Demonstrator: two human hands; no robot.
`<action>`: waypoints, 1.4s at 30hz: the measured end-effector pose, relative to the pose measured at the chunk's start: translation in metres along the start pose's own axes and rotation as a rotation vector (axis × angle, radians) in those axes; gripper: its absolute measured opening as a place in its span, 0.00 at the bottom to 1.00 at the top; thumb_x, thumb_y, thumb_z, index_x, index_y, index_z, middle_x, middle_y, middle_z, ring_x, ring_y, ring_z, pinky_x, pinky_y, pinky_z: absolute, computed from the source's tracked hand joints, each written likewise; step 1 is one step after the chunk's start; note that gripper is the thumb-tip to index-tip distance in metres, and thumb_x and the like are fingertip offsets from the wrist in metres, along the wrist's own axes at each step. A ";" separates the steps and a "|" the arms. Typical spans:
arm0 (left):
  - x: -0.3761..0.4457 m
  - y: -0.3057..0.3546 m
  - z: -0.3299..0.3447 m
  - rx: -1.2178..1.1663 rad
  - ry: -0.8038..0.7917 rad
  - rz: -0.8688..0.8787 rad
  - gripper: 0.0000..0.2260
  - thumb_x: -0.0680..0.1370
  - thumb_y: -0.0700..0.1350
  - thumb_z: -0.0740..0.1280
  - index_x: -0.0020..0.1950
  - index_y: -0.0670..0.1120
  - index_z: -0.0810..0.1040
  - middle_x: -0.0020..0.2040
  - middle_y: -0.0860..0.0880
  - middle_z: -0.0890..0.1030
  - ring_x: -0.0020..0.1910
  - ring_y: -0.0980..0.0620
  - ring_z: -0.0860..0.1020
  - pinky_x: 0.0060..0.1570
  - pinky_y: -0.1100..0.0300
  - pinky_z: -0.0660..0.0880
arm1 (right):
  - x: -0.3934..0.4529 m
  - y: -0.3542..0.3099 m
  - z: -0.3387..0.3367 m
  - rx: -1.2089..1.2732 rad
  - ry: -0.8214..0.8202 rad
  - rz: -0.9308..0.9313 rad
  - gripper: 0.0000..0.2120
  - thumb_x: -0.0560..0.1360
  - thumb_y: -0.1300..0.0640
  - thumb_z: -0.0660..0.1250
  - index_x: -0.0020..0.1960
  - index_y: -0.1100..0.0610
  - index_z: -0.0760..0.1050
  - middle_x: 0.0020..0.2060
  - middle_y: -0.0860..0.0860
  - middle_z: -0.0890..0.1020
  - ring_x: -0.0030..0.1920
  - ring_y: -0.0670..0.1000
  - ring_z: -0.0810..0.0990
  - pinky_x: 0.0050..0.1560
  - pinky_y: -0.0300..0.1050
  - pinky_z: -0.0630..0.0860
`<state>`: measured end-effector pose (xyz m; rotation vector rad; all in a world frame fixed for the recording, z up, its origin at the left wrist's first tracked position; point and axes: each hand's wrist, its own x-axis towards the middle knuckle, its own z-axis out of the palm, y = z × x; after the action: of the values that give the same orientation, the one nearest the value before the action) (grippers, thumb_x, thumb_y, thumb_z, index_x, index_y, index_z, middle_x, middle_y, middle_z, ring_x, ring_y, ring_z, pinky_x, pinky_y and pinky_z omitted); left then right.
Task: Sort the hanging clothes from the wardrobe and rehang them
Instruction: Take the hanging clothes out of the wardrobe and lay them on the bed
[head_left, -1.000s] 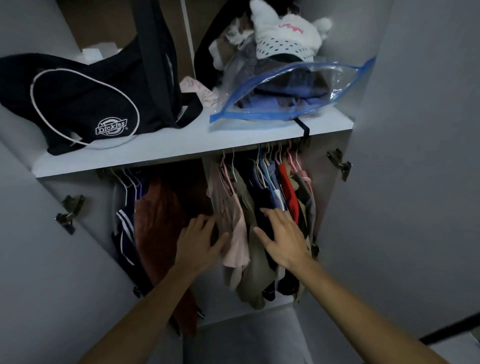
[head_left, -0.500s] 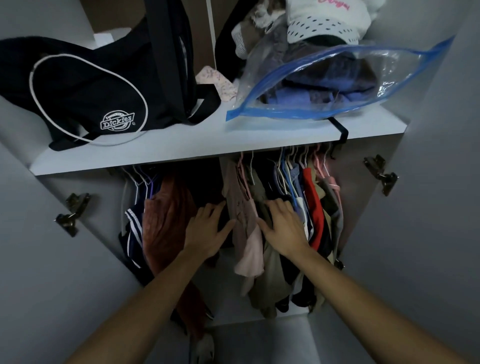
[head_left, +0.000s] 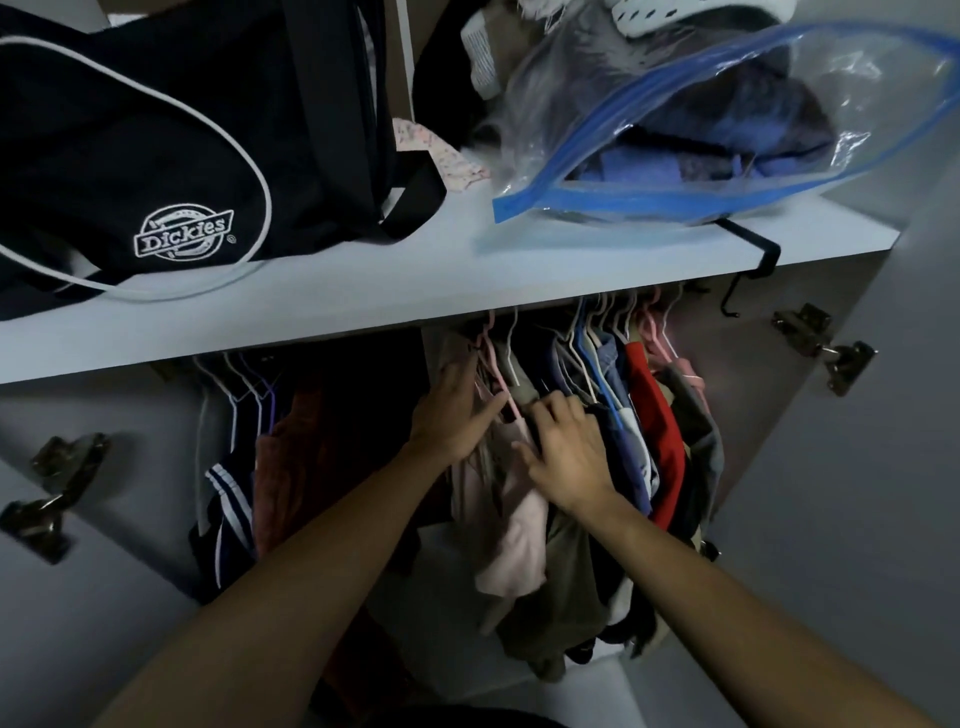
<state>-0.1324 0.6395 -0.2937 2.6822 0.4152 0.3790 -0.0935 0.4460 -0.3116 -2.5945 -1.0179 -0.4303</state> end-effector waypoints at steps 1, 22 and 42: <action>0.006 0.001 0.003 -0.004 0.011 0.006 0.39 0.82 0.67 0.59 0.86 0.49 0.51 0.84 0.44 0.57 0.81 0.43 0.59 0.74 0.46 0.65 | 0.002 0.004 0.002 -0.014 -0.001 -0.004 0.16 0.74 0.50 0.73 0.58 0.56 0.76 0.56 0.54 0.74 0.58 0.58 0.73 0.52 0.55 0.73; 0.035 -0.088 0.037 0.039 0.024 -0.089 0.34 0.84 0.61 0.59 0.86 0.49 0.51 0.84 0.44 0.56 0.81 0.41 0.58 0.78 0.45 0.60 | 0.038 0.087 -0.023 0.267 -0.066 0.042 0.22 0.62 0.70 0.65 0.54 0.55 0.75 0.48 0.52 0.81 0.49 0.55 0.78 0.46 0.51 0.74; 0.004 -0.086 -0.002 0.052 0.256 -0.240 0.25 0.85 0.63 0.52 0.63 0.44 0.75 0.61 0.40 0.78 0.58 0.39 0.78 0.49 0.49 0.74 | 0.041 0.072 -0.039 0.332 -0.058 0.129 0.14 0.72 0.70 0.59 0.53 0.55 0.70 0.46 0.54 0.79 0.46 0.59 0.77 0.44 0.55 0.73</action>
<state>-0.1491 0.7165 -0.3277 2.6001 0.8235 0.6476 -0.0209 0.4054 -0.2732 -2.3659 -0.8517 -0.1403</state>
